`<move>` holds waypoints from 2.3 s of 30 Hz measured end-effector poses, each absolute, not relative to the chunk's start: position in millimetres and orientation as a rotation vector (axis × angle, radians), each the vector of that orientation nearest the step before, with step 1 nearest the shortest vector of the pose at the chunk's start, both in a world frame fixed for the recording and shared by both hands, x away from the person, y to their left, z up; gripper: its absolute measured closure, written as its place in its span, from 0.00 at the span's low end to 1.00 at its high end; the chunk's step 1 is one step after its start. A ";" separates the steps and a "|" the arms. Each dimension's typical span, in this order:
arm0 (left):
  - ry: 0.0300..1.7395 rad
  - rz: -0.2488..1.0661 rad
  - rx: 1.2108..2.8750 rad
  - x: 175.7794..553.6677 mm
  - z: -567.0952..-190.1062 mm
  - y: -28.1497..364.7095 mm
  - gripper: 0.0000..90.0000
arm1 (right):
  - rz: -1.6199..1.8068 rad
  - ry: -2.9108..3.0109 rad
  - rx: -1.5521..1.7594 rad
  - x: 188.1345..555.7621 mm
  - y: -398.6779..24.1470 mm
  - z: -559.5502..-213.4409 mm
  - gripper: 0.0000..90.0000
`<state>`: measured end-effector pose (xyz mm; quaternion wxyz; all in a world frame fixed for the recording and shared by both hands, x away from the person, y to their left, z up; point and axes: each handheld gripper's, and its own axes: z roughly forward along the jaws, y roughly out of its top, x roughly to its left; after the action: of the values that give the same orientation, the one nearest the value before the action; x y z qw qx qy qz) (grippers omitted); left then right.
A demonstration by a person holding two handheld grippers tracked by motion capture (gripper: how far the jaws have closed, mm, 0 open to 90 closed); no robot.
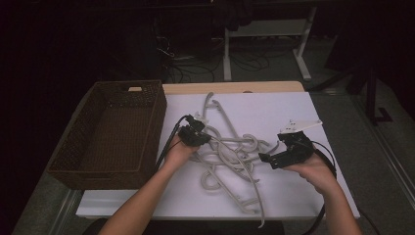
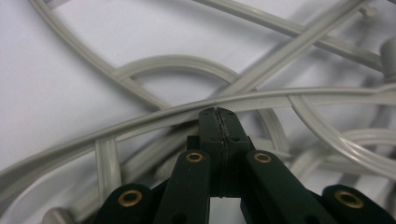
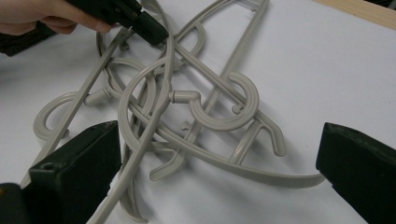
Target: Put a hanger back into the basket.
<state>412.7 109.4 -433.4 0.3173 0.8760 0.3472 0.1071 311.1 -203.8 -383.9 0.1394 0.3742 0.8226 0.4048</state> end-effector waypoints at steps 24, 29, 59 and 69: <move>0.868 0.273 2.297 462.6 -427.4 54.9 1.00 | 1.182 2.366 1.090 310.8 -208.3 -382.6 0.00; 0.864 0.271 2.296 467.3 -424.8 46.0 1.00 | 1.183 2.366 1.088 310.6 -208.3 -382.5 0.00; 1.042 0.248 2.288 427.9 -439.6 107.1 0.68 | 1.163 2.372 1.098 310.2 -206.7 -386.0 0.00; 1.054 0.250 2.253 427.3 -436.4 109.1 0.83 | 1.162 2.371 1.097 310.4 -206.2 -385.8 0.00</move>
<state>427.3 109.1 -436.4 0.3155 0.8552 0.4002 0.0948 310.4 -206.2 -385.8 0.1408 0.3799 0.8210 0.4024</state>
